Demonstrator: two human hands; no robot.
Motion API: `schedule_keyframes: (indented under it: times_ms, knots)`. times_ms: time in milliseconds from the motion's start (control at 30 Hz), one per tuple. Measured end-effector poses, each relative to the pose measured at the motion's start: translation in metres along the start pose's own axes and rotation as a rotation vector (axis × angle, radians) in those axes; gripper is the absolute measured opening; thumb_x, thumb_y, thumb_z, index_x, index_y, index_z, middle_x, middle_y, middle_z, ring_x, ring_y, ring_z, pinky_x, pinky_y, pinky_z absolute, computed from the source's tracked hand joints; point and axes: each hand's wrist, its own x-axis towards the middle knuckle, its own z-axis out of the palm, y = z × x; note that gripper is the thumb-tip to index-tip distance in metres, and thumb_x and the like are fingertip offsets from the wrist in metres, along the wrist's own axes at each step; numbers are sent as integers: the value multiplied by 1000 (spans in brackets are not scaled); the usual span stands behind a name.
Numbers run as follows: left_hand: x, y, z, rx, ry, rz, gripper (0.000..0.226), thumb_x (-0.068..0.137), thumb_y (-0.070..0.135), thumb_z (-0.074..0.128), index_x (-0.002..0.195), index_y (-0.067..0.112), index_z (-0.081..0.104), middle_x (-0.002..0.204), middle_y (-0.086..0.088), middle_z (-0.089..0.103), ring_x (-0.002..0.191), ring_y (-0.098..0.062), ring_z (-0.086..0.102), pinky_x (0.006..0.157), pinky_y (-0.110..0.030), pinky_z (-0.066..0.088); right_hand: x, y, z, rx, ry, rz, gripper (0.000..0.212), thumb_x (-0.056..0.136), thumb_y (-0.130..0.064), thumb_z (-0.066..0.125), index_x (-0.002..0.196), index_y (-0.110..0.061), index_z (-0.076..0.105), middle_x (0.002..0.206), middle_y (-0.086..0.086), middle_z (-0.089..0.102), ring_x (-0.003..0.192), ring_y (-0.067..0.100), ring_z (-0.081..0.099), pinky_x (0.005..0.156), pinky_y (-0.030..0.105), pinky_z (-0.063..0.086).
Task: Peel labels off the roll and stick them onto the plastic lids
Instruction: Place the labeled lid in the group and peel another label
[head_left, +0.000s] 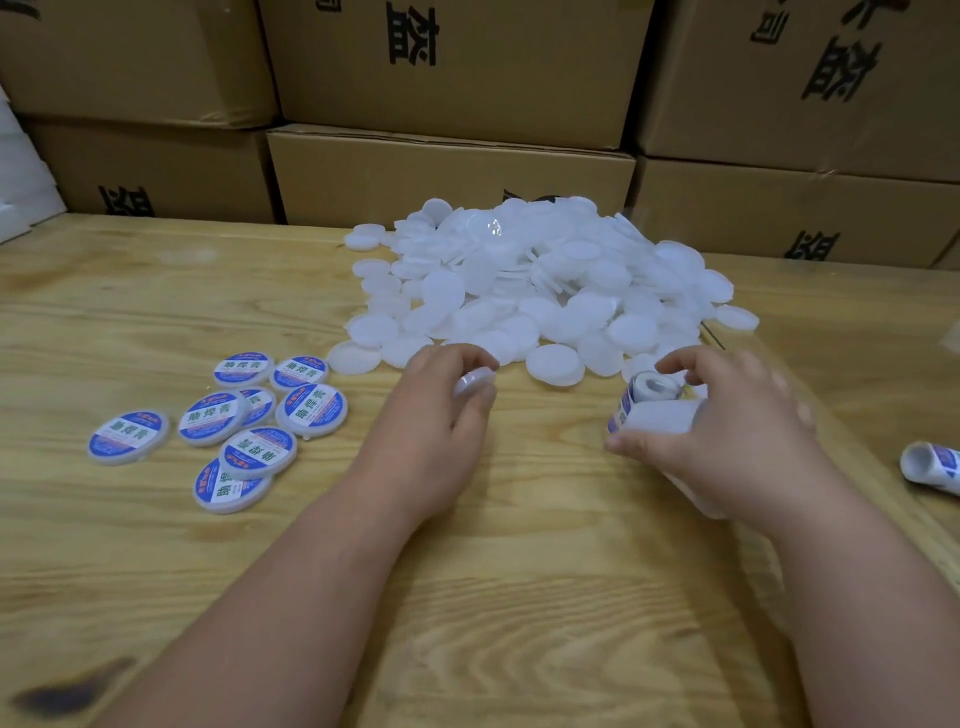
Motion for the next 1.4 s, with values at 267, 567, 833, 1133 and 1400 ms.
schedule_keyframes:
  times_ms: [267, 567, 833, 1133, 1400]
  knots:
    - [-13, 17, 18, -240, -158, -83, 30, 97, 16, 56, 98, 45, 64, 87, 20, 63, 63, 6, 55, 58, -5, 39, -2, 15, -8, 321, 3, 62, 11, 87, -38, 73, 95, -38, 66, 82, -18, 68, 68, 0, 63, 55, 26, 40]
    - [-14, 32, 31, -672, -215, -465, 23, 73, 41, 76, 85, 31, 58, 95, -5, 79, 72, -14, 70, 57, -29, 48, 2, 6, 7, 897, -176, 185, 11, 92, -22, 73, 90, -30, 79, 104, 11, 75, 90, 26, 76, 64, 37, 60]
    - [-12, 29, 27, -802, -209, -482, 27, 69, 30, 79, 84, 29, 57, 71, 3, 69, 59, -15, 55, 53, -26, 44, 0, 4, 8, 1057, -309, 145, 10, 95, -14, 69, 98, -20, 76, 103, 12, 78, 87, 26, 75, 61, 36, 59]
    - [-8, 20, 22, -827, -131, -436, 28, 83, 19, 80, 94, 23, 54, 97, -1, 79, 91, -23, 71, 77, -34, 58, -4, 2, 7, 930, -387, 21, 24, 90, -9, 69, 99, -29, 80, 106, 2, 79, 98, 25, 76, 80, 39, 56]
    - [-7, 25, 22, -883, -44, -331, 24, 77, 27, 79, 74, 38, 57, 98, -7, 79, 89, -20, 72, 76, -32, 54, -11, -8, 9, 955, -425, 10, 20, 95, -8, 67, 100, -21, 81, 103, 7, 79, 92, 25, 75, 70, 33, 56]
